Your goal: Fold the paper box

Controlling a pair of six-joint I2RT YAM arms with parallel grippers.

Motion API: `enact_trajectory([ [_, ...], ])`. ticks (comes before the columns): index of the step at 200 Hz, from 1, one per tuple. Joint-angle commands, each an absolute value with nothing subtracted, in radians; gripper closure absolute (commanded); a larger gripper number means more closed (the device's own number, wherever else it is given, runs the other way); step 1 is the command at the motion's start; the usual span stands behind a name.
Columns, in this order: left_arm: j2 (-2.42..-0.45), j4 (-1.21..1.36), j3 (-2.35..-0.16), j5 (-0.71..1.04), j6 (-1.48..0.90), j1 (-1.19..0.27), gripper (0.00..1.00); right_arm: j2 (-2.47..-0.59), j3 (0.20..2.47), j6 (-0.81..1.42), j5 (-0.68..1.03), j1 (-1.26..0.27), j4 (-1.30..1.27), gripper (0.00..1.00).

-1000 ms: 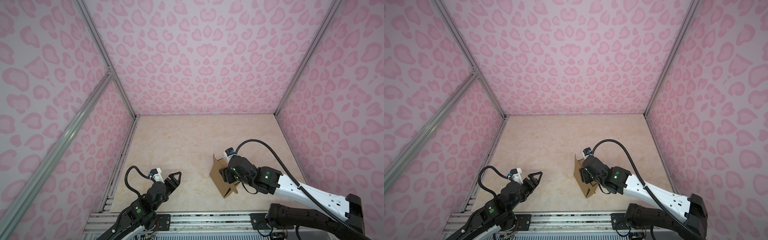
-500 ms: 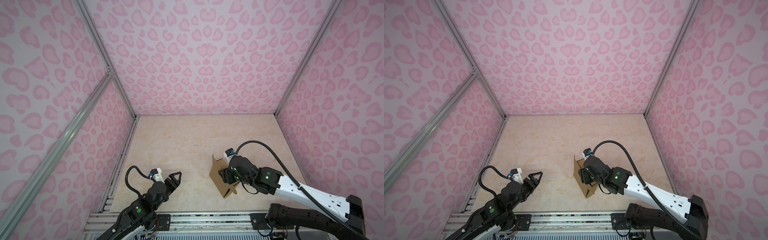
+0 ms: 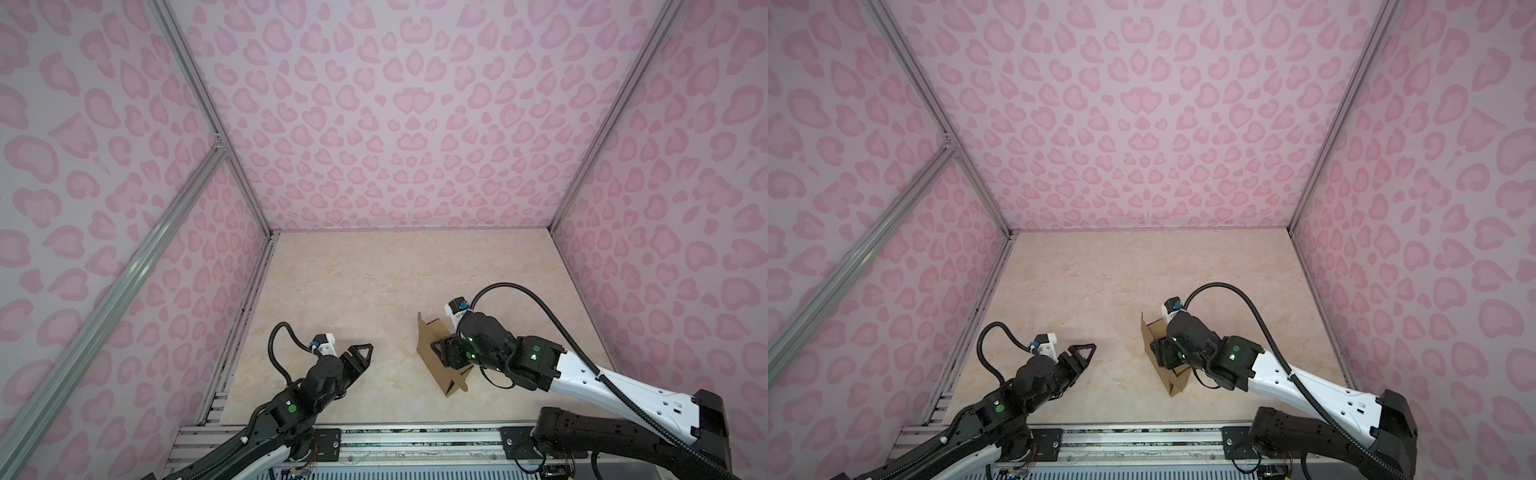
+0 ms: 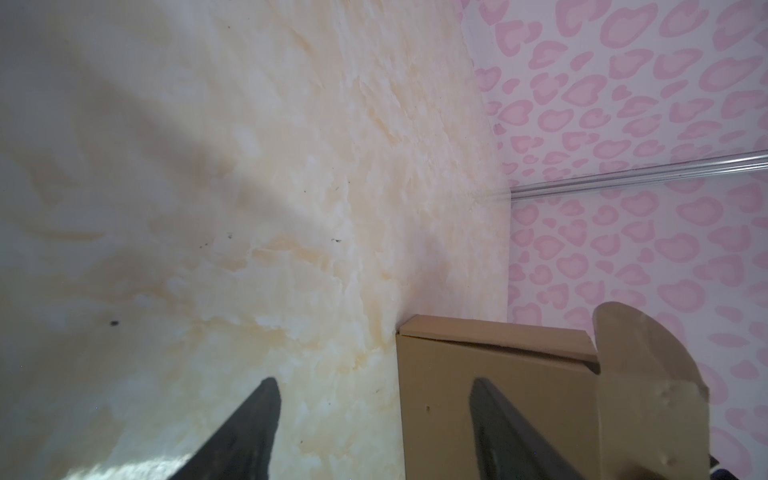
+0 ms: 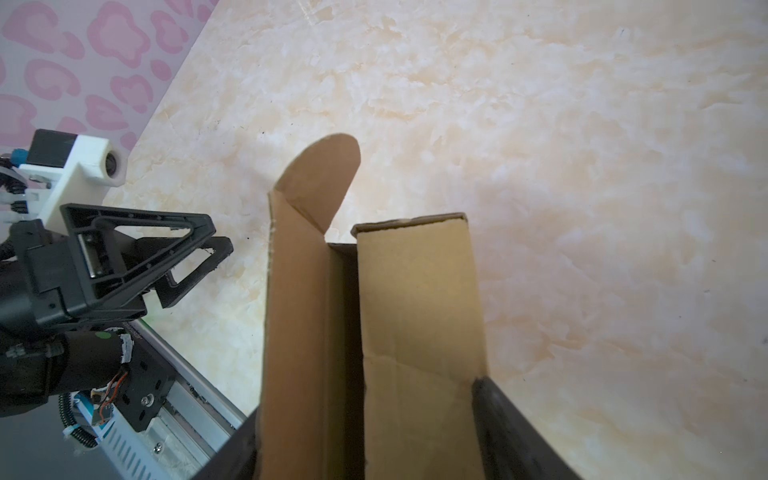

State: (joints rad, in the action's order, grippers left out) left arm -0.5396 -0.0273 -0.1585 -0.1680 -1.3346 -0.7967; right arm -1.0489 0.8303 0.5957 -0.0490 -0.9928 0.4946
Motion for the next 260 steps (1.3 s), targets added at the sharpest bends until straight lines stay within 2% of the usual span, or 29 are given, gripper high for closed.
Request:
enact_trajectory([
  [1, -0.595, 0.096, -0.193, -0.132, -1.322, -0.803, 0.25, -1.042, 0.814, 0.624, -0.025, -0.993, 0.478, 0.31],
  [60, -0.856, 0.26, -0.286, -0.097, -1.308, -0.892, 0.26, -1.016, 0.79, 0.66, -0.006, -0.994, 0.446, 0.31],
  [152, -1.13, 0.421, -0.4, -0.033, -1.313, -0.979, 0.27, -0.985, 0.77, 0.697, 0.015, -0.991, 0.426, 0.31],
  [260, -1.192, 0.462, -0.404, -0.02, -1.325, -0.992, 0.27, -0.955, 0.724, 0.773, 0.065, -0.991, 0.357, 0.32],
])
